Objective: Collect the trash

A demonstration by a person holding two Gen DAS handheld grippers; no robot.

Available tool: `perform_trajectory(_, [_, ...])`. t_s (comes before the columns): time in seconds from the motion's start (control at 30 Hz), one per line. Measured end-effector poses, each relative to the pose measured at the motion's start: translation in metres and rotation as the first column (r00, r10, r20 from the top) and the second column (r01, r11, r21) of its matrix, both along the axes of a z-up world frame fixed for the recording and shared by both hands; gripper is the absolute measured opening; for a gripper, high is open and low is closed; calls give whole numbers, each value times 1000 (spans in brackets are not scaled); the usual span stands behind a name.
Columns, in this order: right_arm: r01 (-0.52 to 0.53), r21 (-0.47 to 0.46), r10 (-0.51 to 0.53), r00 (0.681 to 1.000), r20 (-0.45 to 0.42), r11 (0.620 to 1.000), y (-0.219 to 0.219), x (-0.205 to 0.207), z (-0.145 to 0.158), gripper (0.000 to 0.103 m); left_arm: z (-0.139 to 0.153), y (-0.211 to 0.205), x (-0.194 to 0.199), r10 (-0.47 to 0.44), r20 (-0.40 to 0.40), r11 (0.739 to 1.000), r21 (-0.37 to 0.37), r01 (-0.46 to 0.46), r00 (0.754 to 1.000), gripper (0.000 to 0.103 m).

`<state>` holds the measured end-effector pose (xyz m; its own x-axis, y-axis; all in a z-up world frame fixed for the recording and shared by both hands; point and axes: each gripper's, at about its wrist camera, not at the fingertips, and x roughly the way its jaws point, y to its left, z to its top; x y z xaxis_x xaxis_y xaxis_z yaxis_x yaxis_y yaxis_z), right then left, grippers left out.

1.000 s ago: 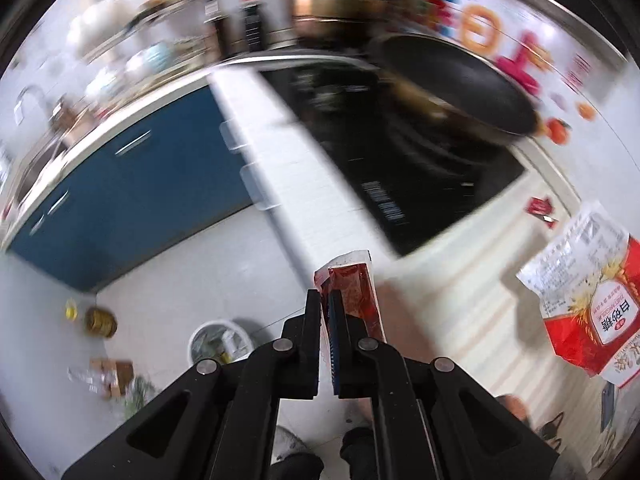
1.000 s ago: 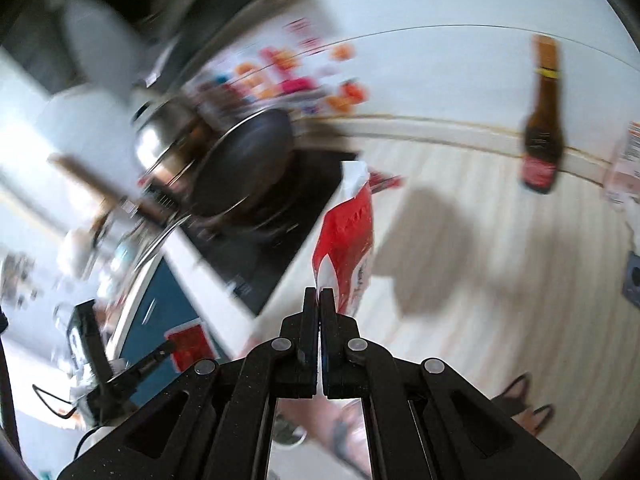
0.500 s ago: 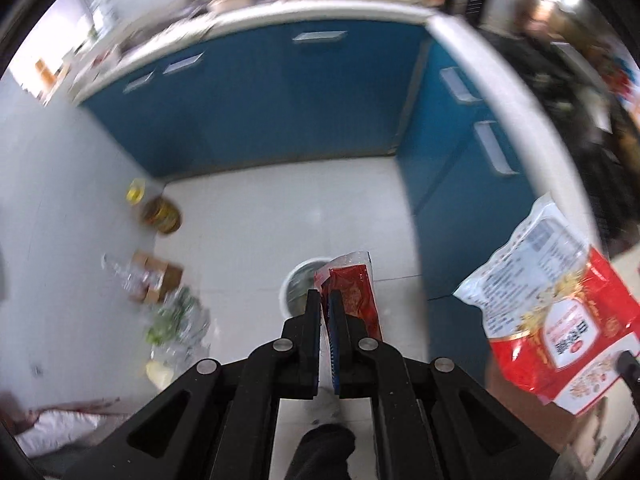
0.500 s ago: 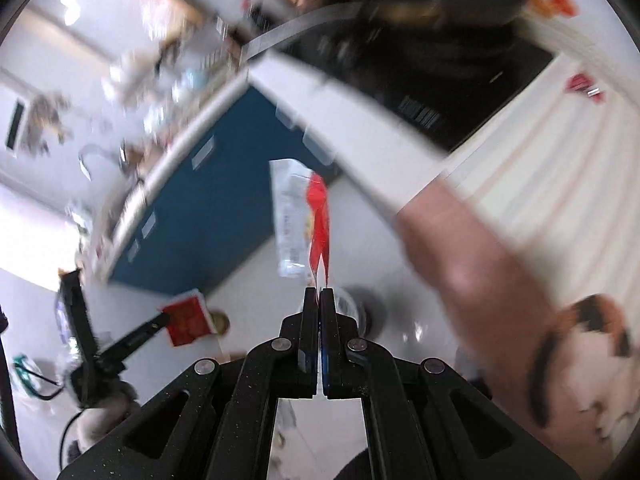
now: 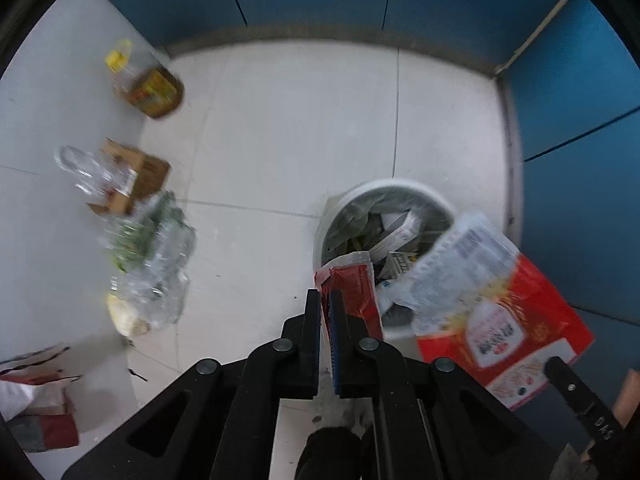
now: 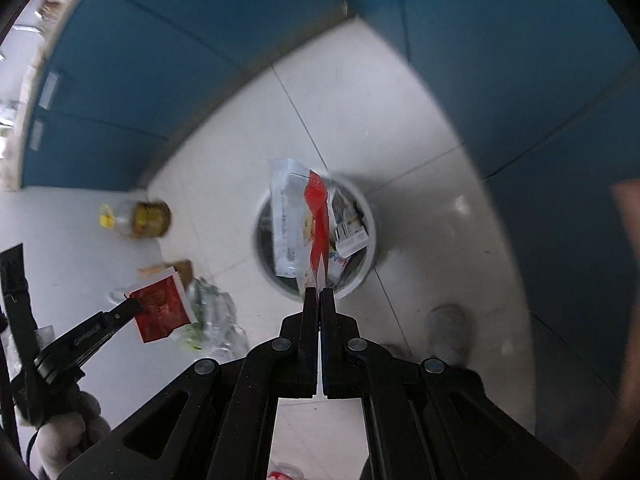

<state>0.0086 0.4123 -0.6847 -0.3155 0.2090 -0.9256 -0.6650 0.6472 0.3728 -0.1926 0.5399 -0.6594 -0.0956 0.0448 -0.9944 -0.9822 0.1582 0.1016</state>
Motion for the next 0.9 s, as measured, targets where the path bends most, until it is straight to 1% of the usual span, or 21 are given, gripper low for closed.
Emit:
perform_trajectory(0.03, [-18,-14,18,1000,4,1000,11,-5,-27,0,-30,6,-1,10,3,1000,-23,-10,1000,2])
perform_trajectory(0.1, [-49,-45,50,999,9,998,26,-11,-78,1,-70,13,0,20,9,998,-53,-20,1000,2])
perform_trajectory(0.13, [-59,-55,59,998,9,997,31,-13,-95,1,-86,16,-1,23,5,998,-66,-23,1000,2])
perform_trajectory(0.17, [-78,-68,79,997,14,995,35,-15,-112,1,-102,19,0,24,6,996,-82,-24,1000,5])
perform_trajectory(0.2, [-91,-77,93,996,18,993,39,-17,-124,1,-116,22,0,29,8,995,-97,-28,1000,6])
perform_trajectory(0.3, [-140,-121,142,990,11,983,54,-18,-160,2,-130,25,-2,62,43,992,-116,-57,997,7])
perform_trajectory(0.33, [-150,-140,151,988,-2,979,60,-13,-168,10,-126,26,-1,66,40,992,-113,-62,997,7])
perform_trajectory(0.37, [-162,-156,163,987,-6,974,60,-10,-172,35,-122,25,-2,68,35,993,-101,-64,997,8])
perform_trajectory(0.4, [-169,-164,173,985,11,972,60,-7,-172,49,-120,25,-6,69,27,993,-93,-67,997,10])
perform_trajectory(0.43, [-175,-161,183,983,34,971,64,-5,-171,65,-117,25,-6,70,21,994,-85,-68,997,23])
perform_trajectory(0.47, [-193,-149,205,976,68,970,65,-3,-163,67,-109,24,-7,70,12,996,-64,-69,998,58])
perform_trajectory(0.5, [-217,-142,231,968,95,966,66,-1,-156,67,-104,23,-7,68,1,997,-48,-68,998,79])
perform_trajectory(0.53, [-235,-140,251,961,114,962,70,-4,-148,72,-97,21,-7,61,-13,998,-25,-61,998,101])
perform_trajectory(0.57, [-253,-137,271,953,135,958,71,-3,-142,83,-88,18,-7,50,-23,999,2,-50,998,101])
perform_trajectory(0.6, [-277,-136,298,940,166,951,71,-6,-132,88,-74,13,-6,35,-42,999,30,-34,999,101])
perform_trajectory(0.67, [-331,-134,355,904,239,934,72,-11,-112,100,-56,6,-3,15,-51,998,63,-12,999,101])
perform_trajectory(0.7, [-352,-135,376,885,274,926,73,-15,-102,102,-43,0,-2,8,-59,996,85,-3,998,101])
perform_trajectory(0.8, [-387,-127,406,849,337,913,68,-21,-72,103,-11,-15,-1,3,-66,991,135,6,998,102])
perform_trajectory(0.9, [-408,-110,418,827,377,906,60,-23,-42,103,22,-31,-3,15,-51,986,164,-7,999,102])
